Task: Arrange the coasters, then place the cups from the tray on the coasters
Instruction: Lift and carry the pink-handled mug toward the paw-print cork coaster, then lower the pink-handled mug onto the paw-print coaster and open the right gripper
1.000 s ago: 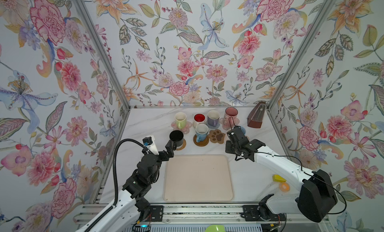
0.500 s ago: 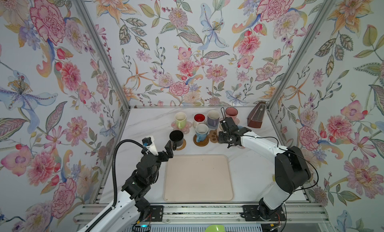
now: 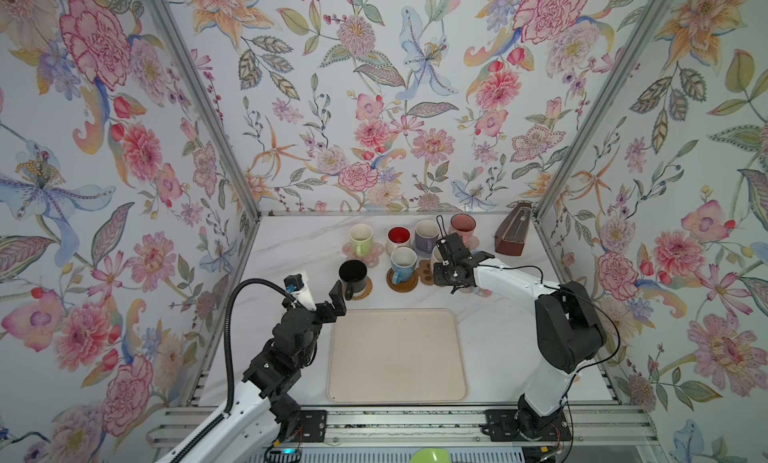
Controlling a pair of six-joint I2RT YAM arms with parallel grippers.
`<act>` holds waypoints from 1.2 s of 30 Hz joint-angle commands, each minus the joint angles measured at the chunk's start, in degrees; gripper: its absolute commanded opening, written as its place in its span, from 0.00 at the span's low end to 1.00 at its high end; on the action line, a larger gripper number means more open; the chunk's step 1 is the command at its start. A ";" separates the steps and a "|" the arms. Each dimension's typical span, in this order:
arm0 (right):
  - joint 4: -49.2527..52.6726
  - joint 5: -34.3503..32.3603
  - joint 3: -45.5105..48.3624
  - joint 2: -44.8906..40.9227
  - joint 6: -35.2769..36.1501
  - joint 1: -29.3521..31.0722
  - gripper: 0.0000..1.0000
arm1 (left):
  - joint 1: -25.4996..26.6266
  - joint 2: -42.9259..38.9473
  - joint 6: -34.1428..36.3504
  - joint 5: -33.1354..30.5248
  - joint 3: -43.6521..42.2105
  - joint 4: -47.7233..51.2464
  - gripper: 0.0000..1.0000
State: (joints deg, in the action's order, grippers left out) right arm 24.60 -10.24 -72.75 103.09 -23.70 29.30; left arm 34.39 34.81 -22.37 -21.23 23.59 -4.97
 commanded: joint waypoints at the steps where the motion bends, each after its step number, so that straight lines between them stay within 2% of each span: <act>1: -3.07 -0.04 -3.14 0.75 1.02 -0.12 0.00 | -0.74 -0.67 -0.22 -0.03 0.62 1.02 0.99; 36: -3.42 1.64 -3.81 4.36 0.03 1.11 0.00 | -1.03 -1.85 -0.31 -0.21 0.36 1.85 0.99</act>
State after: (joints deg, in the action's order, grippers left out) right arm 23.73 -8.08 -74.70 106.85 -23.33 29.98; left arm 34.06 33.56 -22.37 -21.23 23.59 -3.84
